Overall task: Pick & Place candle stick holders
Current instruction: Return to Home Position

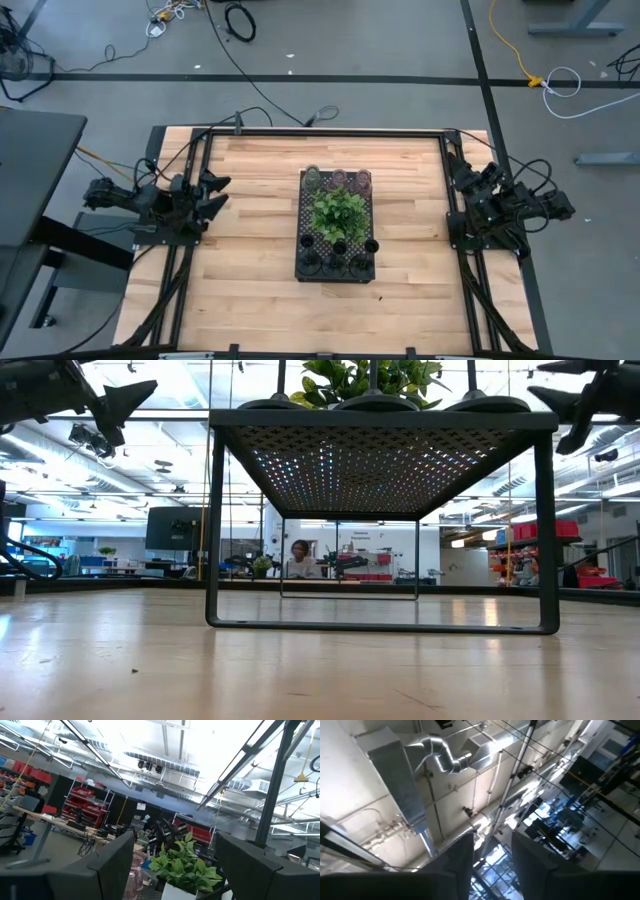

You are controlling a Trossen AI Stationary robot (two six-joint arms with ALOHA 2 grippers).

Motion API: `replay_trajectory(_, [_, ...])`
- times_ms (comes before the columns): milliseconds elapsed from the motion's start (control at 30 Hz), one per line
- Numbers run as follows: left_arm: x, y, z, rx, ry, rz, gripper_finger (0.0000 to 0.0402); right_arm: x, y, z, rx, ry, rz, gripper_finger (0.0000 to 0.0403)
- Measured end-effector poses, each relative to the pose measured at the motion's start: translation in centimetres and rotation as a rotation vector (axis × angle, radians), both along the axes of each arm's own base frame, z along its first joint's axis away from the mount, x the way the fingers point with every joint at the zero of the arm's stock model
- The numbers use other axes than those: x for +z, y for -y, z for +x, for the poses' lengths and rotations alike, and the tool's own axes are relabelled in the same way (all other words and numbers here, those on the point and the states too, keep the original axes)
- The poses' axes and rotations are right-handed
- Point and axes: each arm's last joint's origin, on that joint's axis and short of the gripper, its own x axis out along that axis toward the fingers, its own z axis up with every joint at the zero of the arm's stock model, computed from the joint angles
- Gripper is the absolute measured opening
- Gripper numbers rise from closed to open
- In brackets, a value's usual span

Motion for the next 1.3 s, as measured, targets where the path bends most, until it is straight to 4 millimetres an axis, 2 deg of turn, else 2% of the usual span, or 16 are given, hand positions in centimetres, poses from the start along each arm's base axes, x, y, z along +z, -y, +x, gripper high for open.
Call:
replay_trajectory(400, [0.0, -0.8, 0.1, 0.105, 0.001, 0.000, 0.0282, -0.4, 0.1, 0.3, -0.054, -0.068, 0.038, 0.0132])
replay_trajectory(467, [0.0, -1.0, 0.0, 0.120, 0.001, 0.000, 0.0282, -0.5, -0.1, 0.6, -0.073, -0.144, -0.073, 0.0132])
replay_trajectory(533, [0.0, -1.1, 0.0, 0.140, 0.001, 0.000, 0.0282, -1.1, -0.4, 1.2, -0.087, -0.295, -0.258, 0.0132])
replay_trajectory(667, [0.0, -1.5, 0.0, 0.183, 0.001, 0.000, 0.0282, -2.8, -1.5, 2.6, 0.143, -0.471, -0.570, 0.0132])
replay_trajectory(767, [0.0, -1.7, 0.0, 0.212, -0.001, 0.000, 0.0282, -4.4, -2.1, 3.1, 0.320, -0.592, -0.647, 0.0132])
replay_trajectory(933, [0.0, -1.9, 0.0, 0.236, -0.004, 0.000, 0.0282, -6.4, -2.2, 3.4, 0.402, -0.798, -0.664, 0.0132])
replay_trajectory(1300, [0.0, -1.9, 0.0, 0.241, 0.000, 0.000, 0.0282, -6.4, -2.2, 3.5, 0.416, -0.791, -0.669, 0.0132])
